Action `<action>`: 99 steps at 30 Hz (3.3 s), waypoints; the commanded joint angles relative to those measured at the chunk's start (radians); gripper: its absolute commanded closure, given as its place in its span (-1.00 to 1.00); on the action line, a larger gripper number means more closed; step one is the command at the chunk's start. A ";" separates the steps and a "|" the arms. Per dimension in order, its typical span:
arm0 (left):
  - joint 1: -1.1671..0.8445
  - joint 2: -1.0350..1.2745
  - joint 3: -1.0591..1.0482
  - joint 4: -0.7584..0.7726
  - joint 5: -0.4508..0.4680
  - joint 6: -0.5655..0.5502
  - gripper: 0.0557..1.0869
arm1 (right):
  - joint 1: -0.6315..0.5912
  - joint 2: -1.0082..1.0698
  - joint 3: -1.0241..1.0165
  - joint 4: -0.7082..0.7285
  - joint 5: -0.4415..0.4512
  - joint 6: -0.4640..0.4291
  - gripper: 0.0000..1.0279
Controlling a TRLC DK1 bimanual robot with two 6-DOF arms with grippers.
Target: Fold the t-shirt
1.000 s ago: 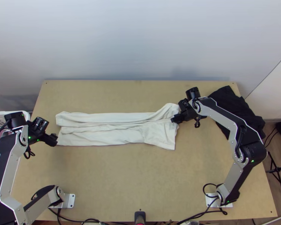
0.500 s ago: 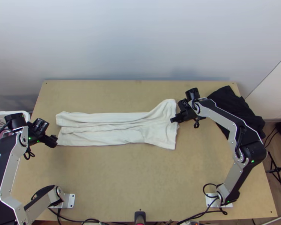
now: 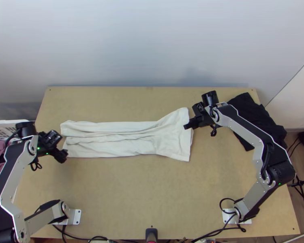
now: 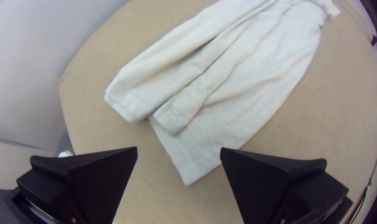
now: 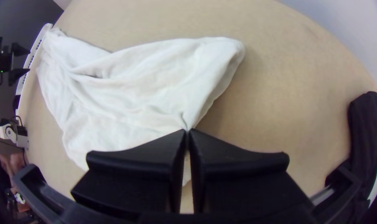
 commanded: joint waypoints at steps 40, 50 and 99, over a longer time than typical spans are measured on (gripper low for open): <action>0.003 0.438 0.247 -0.026 0.045 0.028 -0.78 | -0.004 -0.083 -0.017 -0.003 -0.001 -0.002 0.93; -0.014 0.455 0.230 -0.024 0.048 0.025 -0.06 | -0.004 -0.083 -0.008 -0.003 -0.001 -0.002 0.93; 0.175 0.144 0.374 -0.236 0.312 -0.216 0.91 | 0.031 -0.250 -0.015 -0.076 -0.012 -0.004 0.93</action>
